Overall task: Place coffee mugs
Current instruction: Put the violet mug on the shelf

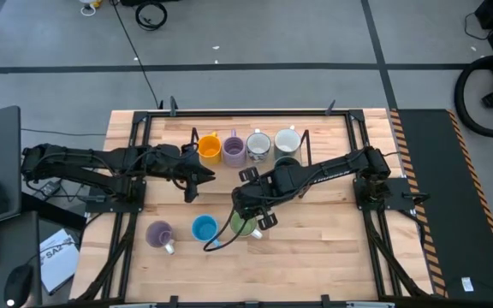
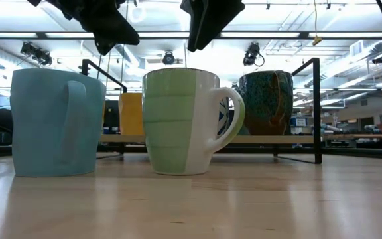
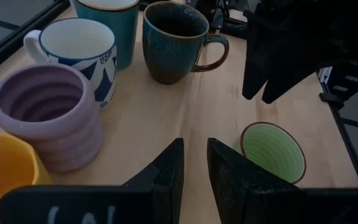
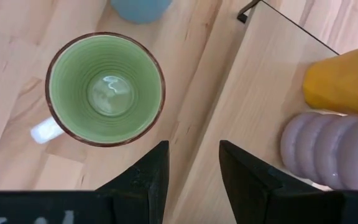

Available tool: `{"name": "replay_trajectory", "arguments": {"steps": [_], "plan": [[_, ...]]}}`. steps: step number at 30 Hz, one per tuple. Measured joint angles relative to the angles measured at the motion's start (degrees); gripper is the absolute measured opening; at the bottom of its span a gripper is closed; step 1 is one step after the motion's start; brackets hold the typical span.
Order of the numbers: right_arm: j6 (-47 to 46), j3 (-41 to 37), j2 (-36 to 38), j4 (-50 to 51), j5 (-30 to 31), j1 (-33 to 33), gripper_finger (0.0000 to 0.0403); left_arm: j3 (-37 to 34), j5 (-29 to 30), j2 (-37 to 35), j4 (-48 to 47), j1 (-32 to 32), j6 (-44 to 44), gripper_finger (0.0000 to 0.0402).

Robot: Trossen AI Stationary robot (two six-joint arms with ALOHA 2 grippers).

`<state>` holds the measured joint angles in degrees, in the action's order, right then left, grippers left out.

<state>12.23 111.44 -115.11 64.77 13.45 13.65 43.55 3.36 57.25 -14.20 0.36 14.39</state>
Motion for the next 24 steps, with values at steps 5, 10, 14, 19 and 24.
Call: {"name": "replay_trajectory", "arguments": {"steps": [5, 10, 14, 19, 24], "plan": [[-0.02, 0.0, 0.0, 0.0, 0.16, 0.04, 0.0146, 0.0, 0.0, 0.0, 0.12, 0.0, -0.02, 0.0077], [-0.49, 0.0, 0.0, 0.0, 0.21, 0.04, 0.0146, 0.0, 0.0, 0.0, 0.23, 0.0, -0.04, 0.0077], [0.62, 0.0, 0.0, 0.0, 0.23, 0.07, 0.0146, 0.0, 0.02, 0.0, 0.68, 0.0, -0.08, 0.0077], [1.89, 0.0, 0.0, 0.34, -0.36, -0.43, 0.0146, 0.0, 0.02, 0.0, 0.63, 0.0, -0.09, 0.0077], [3.59, 0.0, 0.05, 1.26, -1.87, -1.05, 0.0146, 0.0, 0.02, 0.0, 0.61, 0.0, 0.09, 0.0077]]}}
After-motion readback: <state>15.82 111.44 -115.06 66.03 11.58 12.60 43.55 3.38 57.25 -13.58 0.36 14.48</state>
